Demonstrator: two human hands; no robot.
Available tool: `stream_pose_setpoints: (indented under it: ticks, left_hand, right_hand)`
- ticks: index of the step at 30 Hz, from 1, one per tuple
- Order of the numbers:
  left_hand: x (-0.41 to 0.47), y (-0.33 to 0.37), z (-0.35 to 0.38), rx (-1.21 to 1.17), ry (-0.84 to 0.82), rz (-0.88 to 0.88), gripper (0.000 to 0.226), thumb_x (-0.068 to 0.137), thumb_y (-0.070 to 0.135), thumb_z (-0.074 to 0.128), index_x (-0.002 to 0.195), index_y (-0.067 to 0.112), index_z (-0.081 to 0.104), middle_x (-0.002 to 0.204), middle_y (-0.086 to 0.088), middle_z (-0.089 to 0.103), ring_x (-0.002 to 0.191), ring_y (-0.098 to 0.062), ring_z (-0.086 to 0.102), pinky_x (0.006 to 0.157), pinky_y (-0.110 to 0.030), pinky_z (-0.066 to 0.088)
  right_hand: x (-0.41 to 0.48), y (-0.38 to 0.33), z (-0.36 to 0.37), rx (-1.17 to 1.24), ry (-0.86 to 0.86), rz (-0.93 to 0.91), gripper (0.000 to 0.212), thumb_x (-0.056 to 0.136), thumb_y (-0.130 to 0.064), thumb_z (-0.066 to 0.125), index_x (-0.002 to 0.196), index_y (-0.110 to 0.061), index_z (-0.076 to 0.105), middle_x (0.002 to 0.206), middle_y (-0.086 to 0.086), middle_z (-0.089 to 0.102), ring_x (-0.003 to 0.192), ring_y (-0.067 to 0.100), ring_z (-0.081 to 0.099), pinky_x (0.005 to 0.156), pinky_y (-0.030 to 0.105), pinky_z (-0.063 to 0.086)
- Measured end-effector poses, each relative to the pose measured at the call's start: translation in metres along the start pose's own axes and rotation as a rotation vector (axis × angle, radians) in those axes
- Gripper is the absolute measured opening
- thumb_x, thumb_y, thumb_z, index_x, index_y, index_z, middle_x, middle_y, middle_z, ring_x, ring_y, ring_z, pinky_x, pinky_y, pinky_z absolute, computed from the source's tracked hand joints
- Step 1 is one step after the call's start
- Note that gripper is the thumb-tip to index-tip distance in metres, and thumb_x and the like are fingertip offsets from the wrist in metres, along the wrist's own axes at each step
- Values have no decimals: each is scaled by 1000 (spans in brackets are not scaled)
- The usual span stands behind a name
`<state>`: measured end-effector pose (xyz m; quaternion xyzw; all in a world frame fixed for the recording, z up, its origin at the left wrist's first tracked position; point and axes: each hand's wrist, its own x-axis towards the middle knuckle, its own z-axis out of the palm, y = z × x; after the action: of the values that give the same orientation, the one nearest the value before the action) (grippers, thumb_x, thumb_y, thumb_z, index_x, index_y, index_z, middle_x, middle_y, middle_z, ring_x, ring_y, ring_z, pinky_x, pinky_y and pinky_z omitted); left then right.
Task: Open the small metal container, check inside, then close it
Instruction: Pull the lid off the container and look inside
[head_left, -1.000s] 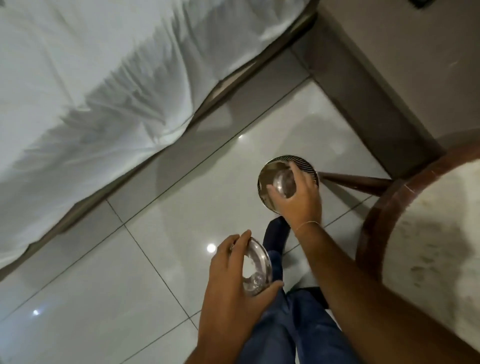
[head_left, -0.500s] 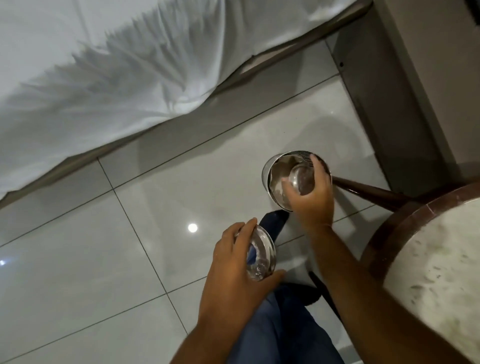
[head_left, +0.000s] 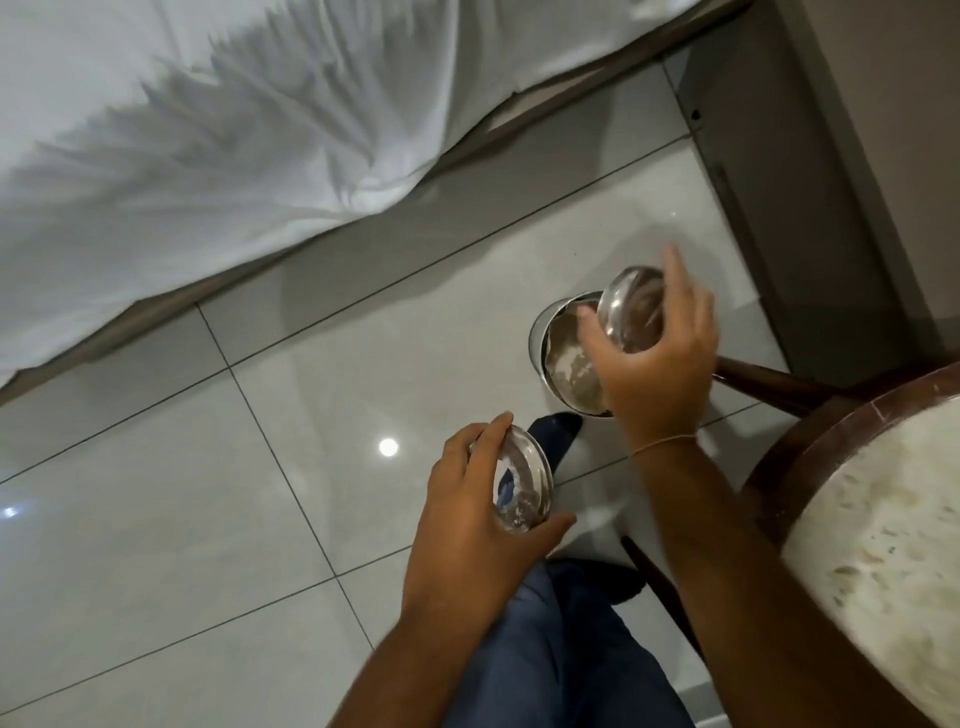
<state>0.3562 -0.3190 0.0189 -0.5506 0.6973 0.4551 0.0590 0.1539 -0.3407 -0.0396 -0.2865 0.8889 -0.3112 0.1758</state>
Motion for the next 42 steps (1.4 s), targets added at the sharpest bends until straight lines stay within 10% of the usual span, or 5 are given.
stream_pose_setpoints:
  ticks: [17, 22, 28, 33, 42]
  left_hand:
    - [14, -1, 0, -9, 29, -18, 101, 72, 60, 87, 155, 49, 30, 155, 21, 38, 137, -3, 42, 100, -7, 32]
    - [24, 14, -11, -34, 75, 21, 102, 71, 62, 87, 155, 48, 31, 154, 20, 40, 133, 0, 44, 97, -6, 31]
    - [35, 23, -15, -49, 109, 51, 100, 71, 58, 89, 155, 41, 37, 145, 21, 44, 125, 6, 46, 92, 3, 34]
    - [44, 42, -12, -30, 99, 94, 100, 71, 59, 88, 155, 38, 39, 142, 21, 44, 122, 6, 46, 95, -1, 34]
    - [42, 111, 9, -10, -123, 348, 104, 65, 67, 88, 153, 38, 42, 143, 16, 49, 127, 2, 51, 103, -11, 43]
  right_hand:
    - [29, -7, -18, 104, 226, -272, 71, 86, -31, 83, 145, -1, 59, 145, 21, 53, 134, 42, 56, 111, 53, 56]
    - [-6, 44, 25, -53, -336, 284, 94, 84, -53, 78, 165, -20, 41, 159, 17, 54, 146, 41, 51, 114, 58, 53]
    - [5, 17, 15, -42, -3, -125, 77, 86, -47, 80, 154, -20, 56, 154, 19, 54, 139, 36, 53, 115, 27, 45]
    - [-7, 56, 34, 461, -395, 672, 88, 86, -48, 86, 162, -35, 44, 163, 3, 55, 147, 27, 56, 119, 46, 50]
    - [-44, 70, -85, 1251, -482, 909, 93, 90, -83, 47, 152, -15, 60, 146, 17, 71, 137, 34, 67, 110, 47, 57]
